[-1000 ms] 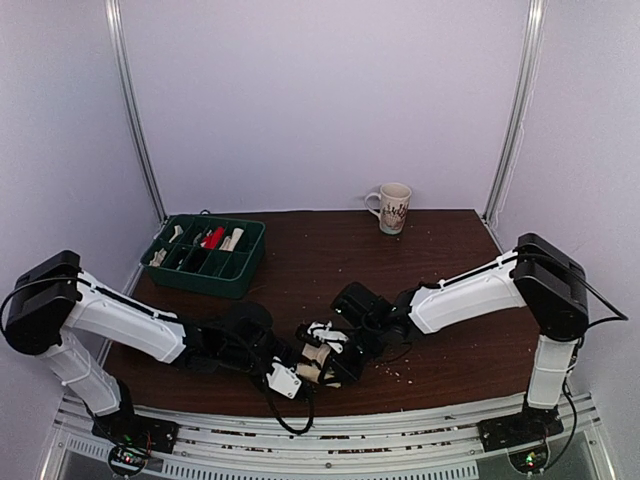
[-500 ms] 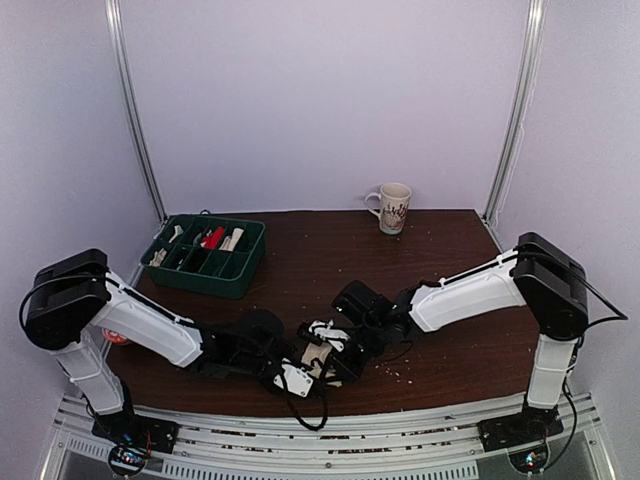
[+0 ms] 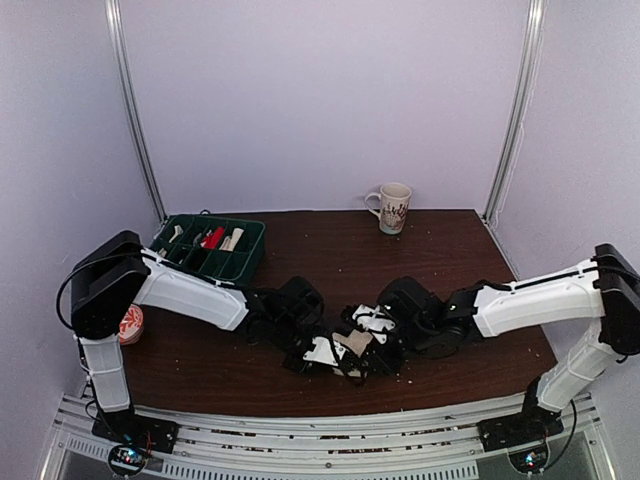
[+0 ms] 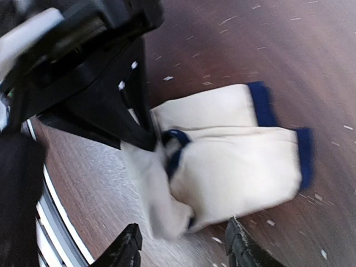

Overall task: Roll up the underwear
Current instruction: Roll the underwear at the center of the board.

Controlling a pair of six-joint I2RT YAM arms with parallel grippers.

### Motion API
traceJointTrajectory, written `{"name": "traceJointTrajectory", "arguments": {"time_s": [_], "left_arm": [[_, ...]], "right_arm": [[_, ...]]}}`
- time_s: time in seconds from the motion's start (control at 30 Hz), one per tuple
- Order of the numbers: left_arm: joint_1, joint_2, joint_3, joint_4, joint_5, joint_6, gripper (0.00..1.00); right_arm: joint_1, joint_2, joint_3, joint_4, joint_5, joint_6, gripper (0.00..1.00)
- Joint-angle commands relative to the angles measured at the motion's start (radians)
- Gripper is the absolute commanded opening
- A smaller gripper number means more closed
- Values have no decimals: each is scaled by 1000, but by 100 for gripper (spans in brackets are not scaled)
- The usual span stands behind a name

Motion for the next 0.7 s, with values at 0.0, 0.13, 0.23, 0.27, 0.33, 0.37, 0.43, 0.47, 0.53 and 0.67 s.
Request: {"name": "traceJointTrajectory", "arguments": {"time_s": [0.0, 0.13, 0.23, 0.27, 0.33, 0.37, 0.43, 0.47, 0.53, 0.67], "left_arm": [[66, 72, 83, -293, 156, -68, 0], [80, 134, 167, -397, 181, -84, 0], [83, 189, 245, -476, 185, -94, 0], [84, 208, 276, -508, 184, -94, 0], [89, 243, 330, -573, 184, -98, 0], [92, 260, 351, -597, 189, -97, 0], [98, 297, 402, -650, 195, -94, 0], [101, 314, 432, -678, 203, -89, 0], [108, 341, 471, -722, 226, -81, 0], [119, 374, 538, -786, 257, -67, 0]], "right_arm": [[26, -163, -103, 32, 279, 48, 57], [58, -296, -206, 77, 414, 55, 62], [108, -357, -245, 107, 484, 40, 62], [137, -365, -248, 110, 515, 31, 62], [221, -365, -247, 113, 581, 14, 62], [263, -356, -248, 117, 617, 1, 62], [328, -324, -246, 121, 657, -20, 62], [352, -300, -240, 120, 670, -24, 62], [395, -236, -219, 107, 699, -29, 62], [446, -90, -174, 78, 757, -33, 61]]}}
